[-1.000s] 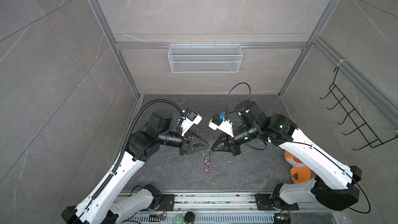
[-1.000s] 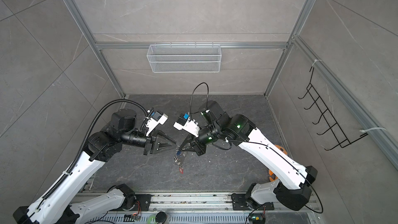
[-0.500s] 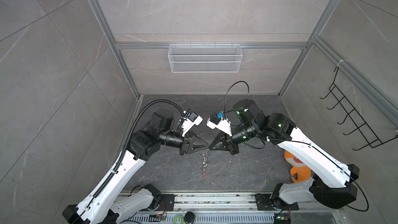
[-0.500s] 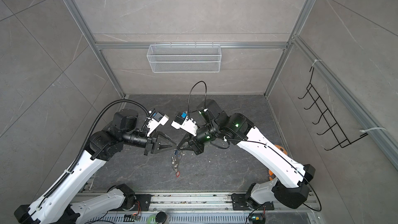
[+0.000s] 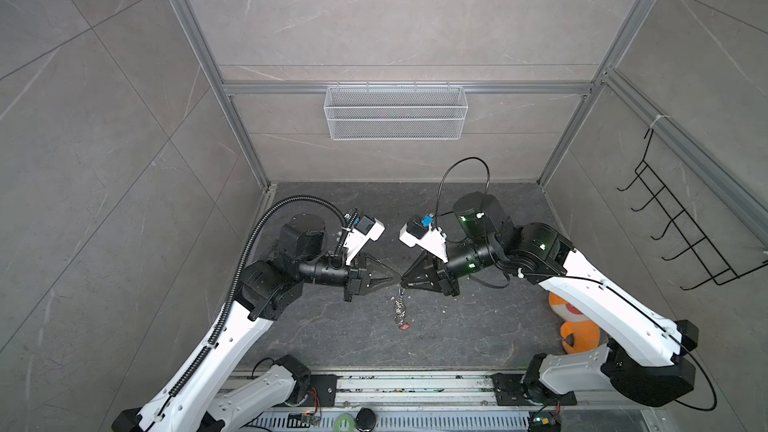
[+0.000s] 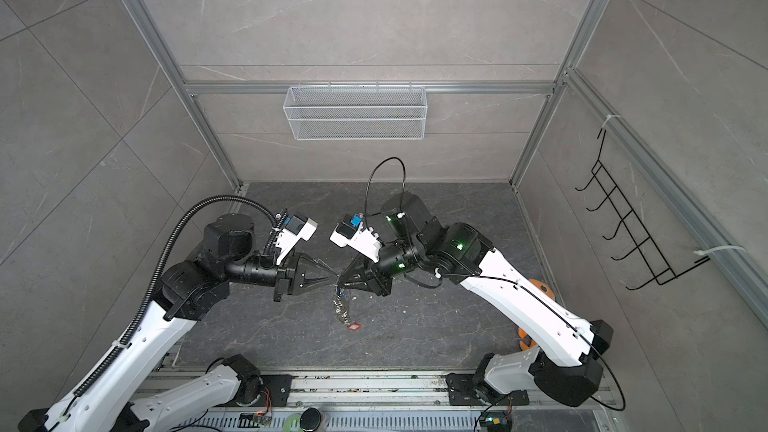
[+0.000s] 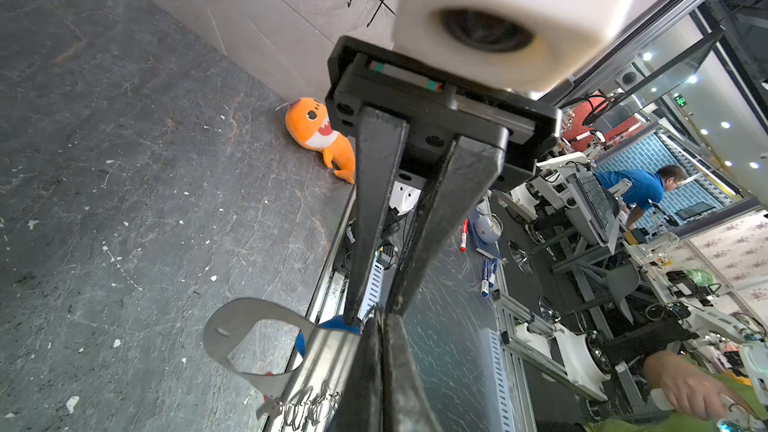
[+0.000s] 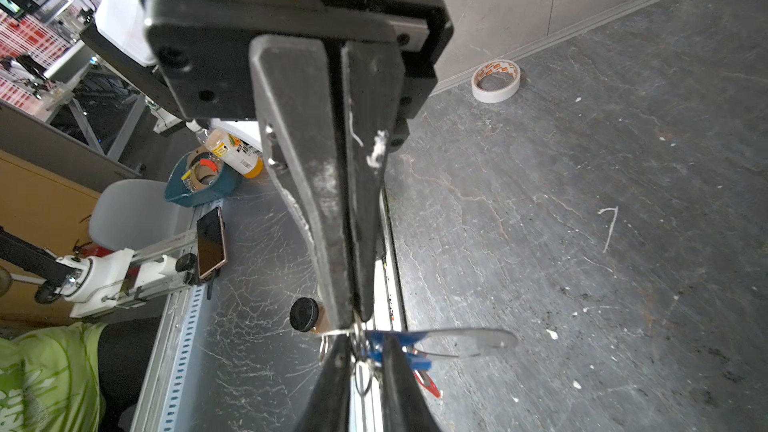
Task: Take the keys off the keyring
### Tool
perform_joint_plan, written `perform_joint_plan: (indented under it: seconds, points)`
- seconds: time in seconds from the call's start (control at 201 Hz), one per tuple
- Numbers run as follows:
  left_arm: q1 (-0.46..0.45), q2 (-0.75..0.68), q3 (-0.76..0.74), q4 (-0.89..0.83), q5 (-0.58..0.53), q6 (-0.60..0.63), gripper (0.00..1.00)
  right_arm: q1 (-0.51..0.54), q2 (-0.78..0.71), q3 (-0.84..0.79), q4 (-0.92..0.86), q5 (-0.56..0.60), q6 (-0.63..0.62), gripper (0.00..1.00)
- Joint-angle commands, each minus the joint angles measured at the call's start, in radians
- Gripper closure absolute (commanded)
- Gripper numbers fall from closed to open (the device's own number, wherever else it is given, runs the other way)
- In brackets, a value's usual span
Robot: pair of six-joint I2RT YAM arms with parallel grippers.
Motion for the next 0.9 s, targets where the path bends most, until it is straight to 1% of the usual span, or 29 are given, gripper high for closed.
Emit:
perform_joint_plan:
  seconds: [0.0, 0.144, 0.304, 0.897]
  points:
    - [-0.004, -0.007, 0.026, 0.067, 0.029, -0.020, 1.00, 0.003, -0.027, -0.033, 0.068, 0.005, 0.014, 0.76]
    - [-0.004, -0.014, 0.033, 0.068, 0.023, -0.020, 1.00, 0.003, -0.049, -0.075, 0.107, 0.004, 0.026, 0.72]
    - [-0.004, -0.016, 0.034, 0.067, 0.020, -0.020, 1.00, 0.003, -0.060, -0.097, 0.119, 0.010, 0.029, 0.72]
    - [-0.003, -0.028, 0.044, 0.072, 0.006, -0.021, 1.00, 0.004, -0.072, -0.122, 0.118, 0.025, 0.025, 0.73]
